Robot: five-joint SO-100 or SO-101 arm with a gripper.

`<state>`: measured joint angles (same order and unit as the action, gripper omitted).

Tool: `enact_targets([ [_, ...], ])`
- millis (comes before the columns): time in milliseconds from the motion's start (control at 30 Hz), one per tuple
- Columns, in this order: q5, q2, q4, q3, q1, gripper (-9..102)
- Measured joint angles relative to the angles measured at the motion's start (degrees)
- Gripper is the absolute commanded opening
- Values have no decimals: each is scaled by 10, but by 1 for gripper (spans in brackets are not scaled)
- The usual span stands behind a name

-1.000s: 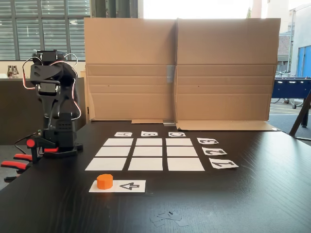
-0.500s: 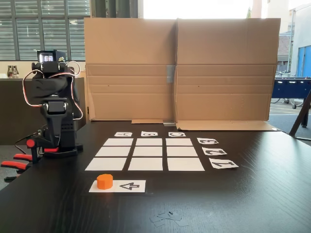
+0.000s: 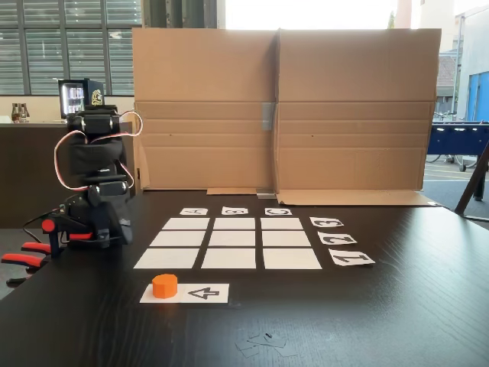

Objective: Pick up the round, orange token and place it in the grid on square B1.

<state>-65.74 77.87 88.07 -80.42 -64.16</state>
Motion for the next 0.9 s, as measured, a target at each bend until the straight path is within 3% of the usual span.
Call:
enact_targets([
  [500,-69,-111,-68,58,56,58],
  [900,-169,-152,-71,78,85,58],
])
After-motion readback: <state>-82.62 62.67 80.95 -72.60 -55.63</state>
